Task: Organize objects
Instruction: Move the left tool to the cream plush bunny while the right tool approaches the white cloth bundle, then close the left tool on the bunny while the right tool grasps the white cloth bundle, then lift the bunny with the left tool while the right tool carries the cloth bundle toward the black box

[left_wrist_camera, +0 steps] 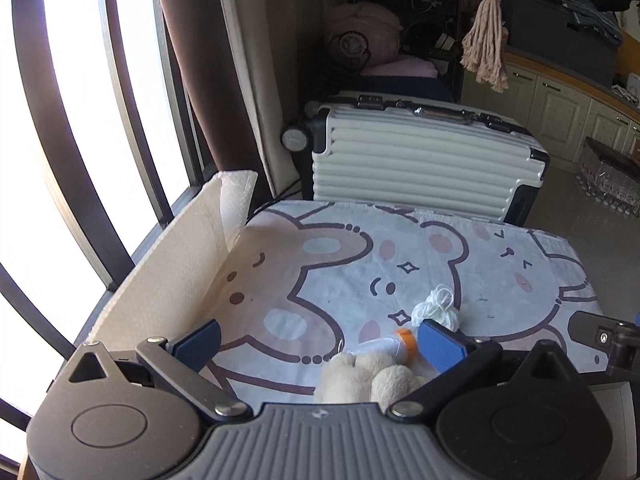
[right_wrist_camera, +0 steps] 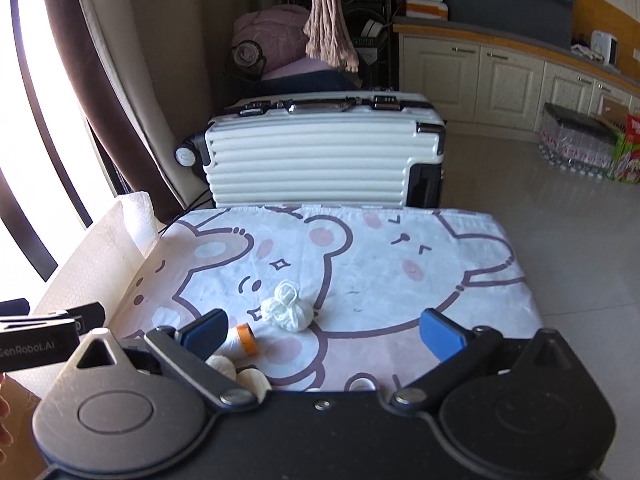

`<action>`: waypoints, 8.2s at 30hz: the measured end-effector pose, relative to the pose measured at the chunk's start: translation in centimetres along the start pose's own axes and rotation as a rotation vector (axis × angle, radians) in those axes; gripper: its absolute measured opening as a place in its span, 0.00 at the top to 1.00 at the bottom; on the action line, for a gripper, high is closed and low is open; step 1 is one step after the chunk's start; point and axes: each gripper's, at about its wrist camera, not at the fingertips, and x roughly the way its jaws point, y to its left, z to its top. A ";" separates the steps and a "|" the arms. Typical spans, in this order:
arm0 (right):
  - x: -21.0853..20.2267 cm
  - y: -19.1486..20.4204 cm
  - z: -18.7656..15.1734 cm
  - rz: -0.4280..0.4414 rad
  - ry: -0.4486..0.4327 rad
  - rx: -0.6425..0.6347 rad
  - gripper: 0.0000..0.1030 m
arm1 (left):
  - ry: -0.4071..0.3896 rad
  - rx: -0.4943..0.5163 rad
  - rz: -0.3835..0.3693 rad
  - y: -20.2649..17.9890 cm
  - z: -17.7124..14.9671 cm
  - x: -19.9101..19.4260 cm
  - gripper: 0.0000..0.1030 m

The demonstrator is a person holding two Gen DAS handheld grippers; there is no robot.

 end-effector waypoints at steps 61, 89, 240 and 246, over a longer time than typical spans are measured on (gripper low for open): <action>12.9 -4.3 -7.1 0.057 0.512 0.252 0.26 | 0.629 -0.222 -0.777 1.1 -8.1 18.8 0.02; 15.1 -4.9 -9.4 0.108 0.568 0.419 0.71 | 0.620 -0.035 -0.643 -2.1 -7.8 17.4 0.07; -14.0 -16.5 -8.3 -0.478 0.114 0.280 0.72 | 0.122 0.411 -0.820 -15.3 -9.3 -13.0 0.50; -13.3 -17.2 -8.6 -0.481 0.139 0.286 0.72 | 0.136 0.400 -0.849 -17.0 -9.8 -12.8 0.50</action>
